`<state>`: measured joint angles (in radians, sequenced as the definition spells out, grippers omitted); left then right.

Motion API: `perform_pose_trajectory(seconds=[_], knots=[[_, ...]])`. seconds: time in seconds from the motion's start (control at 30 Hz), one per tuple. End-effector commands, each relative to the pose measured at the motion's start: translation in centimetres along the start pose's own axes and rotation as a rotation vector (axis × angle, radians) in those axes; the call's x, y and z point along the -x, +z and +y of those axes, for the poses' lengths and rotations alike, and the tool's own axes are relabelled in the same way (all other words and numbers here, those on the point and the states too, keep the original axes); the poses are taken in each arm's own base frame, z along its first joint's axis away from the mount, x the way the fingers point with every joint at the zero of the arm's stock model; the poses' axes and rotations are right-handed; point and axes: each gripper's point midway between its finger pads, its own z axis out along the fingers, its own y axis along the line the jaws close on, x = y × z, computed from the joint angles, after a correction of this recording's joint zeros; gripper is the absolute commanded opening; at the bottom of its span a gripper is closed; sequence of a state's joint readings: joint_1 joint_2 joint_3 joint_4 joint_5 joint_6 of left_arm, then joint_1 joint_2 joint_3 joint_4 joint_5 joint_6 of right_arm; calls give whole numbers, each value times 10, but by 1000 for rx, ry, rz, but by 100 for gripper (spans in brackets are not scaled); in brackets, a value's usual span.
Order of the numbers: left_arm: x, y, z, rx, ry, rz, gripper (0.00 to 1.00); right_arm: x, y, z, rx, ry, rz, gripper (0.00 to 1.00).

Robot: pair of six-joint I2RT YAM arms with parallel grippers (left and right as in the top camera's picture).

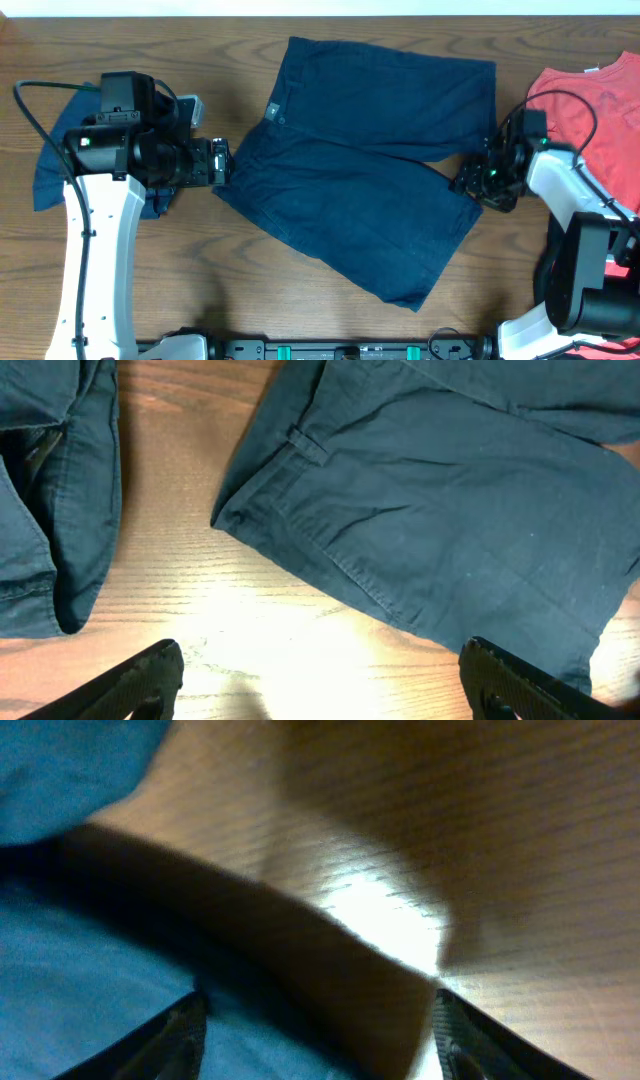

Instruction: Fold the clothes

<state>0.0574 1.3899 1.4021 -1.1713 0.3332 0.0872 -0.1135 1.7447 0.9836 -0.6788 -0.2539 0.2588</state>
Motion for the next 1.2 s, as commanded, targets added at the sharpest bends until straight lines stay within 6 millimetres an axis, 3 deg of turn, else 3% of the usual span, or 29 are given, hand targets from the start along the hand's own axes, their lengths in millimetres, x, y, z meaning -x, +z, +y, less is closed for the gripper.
perform_pose_trajectory(seconds=[0.0, 0.1, 0.13, 0.33, 0.43, 0.47, 0.5, 0.53, 0.57, 0.63, 0.77, 0.93, 1.03, 1.17], knots=[[0, -1, 1, 6, 11, 0, 89, -11, 14, -7, -11, -33, -3, 49], [0, -1, 1, 6, 11, 1, 89, -13, 20, -11, -14, -45, -14, 9], [0, -1, 1, 6, 11, 1, 89, -10, 19, -14, -31, -45, -29, 1], [0, -1, 1, 6, 11, 1, 89, 49, -4, -47, -169, 63, -243, 1], [0, -1, 1, 6, 12, 0, 89, 88, -23, -48, -133, 92, -387, 1], [0, -1, 1, 7, 12, -2, 89, 99, -28, -45, -109, 78, -421, 9], [1, -1, 1, 6, 11, -1, 89, 110, -35, -38, -70, 41, -453, 31], [1, -1, 1, 6, 12, 0, 89, 116, -41, -31, -40, 9, -465, 46], [0, -1, 1, 6, 10, 1, 89, 120, -48, -25, -7, -16, -472, 55], [-3, 1, 2, 4, 7, 14, 89, 124, -65, -11, 48, -40, -476, 61], [-14, 12, 3, -1, -10, 63, 89, 117, -104, 17, 152, -70, -466, 64], [-31, 47, -2, -15, 18, 140, 89, 83, -142, 48, 286, -82, -423, 69], [-39, 80, -5, -22, 49, 181, 86, 54, -148, 53, 283, -59, -353, 69], [-45, 124, 1, -18, 65, 217, 78, 19, -141, 53, 257, -34, -226, 67]])
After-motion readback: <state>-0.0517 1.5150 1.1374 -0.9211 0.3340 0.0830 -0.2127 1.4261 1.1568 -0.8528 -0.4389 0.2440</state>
